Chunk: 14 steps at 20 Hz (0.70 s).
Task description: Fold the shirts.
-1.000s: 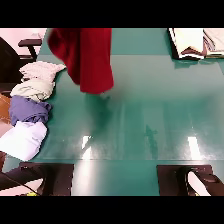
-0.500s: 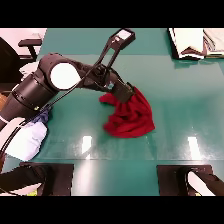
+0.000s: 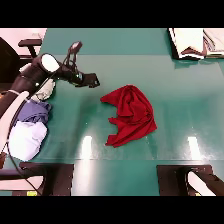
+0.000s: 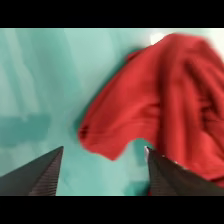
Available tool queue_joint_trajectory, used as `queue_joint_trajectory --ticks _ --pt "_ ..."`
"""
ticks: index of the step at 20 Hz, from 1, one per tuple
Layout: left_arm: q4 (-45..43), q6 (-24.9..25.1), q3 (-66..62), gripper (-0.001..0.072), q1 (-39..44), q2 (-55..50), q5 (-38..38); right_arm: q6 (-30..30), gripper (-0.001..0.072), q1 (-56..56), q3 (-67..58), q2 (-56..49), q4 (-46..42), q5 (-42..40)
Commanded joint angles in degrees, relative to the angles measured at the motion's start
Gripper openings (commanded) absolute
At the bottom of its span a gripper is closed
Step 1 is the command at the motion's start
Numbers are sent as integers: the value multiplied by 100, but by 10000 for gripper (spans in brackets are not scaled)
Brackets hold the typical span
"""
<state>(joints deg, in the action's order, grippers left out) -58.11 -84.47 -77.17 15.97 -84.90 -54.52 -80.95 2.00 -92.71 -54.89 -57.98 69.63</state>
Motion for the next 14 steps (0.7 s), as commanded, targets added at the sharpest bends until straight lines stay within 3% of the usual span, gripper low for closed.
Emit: queue_joint_trajectory --ticks 1,10,11,13,14 --pt "922 101 199 609 -162 -785 -52 -9 15 -4 -4 -2 0 9" --pt "876 197 212 607 404 -1128 391 -9 15 -2 -4 -4 -2 323" --pt "872 199 212 512 404 -1128 409 -9 15 -4 -4 -4 -2 365" --pt "758 199 168 83 382 -1126 498 -11 15 -2 -2 -7 -20 483" --pt "756 188 79 29 304 -1115 472 -11 15 -2 -2 -31 -50 625"
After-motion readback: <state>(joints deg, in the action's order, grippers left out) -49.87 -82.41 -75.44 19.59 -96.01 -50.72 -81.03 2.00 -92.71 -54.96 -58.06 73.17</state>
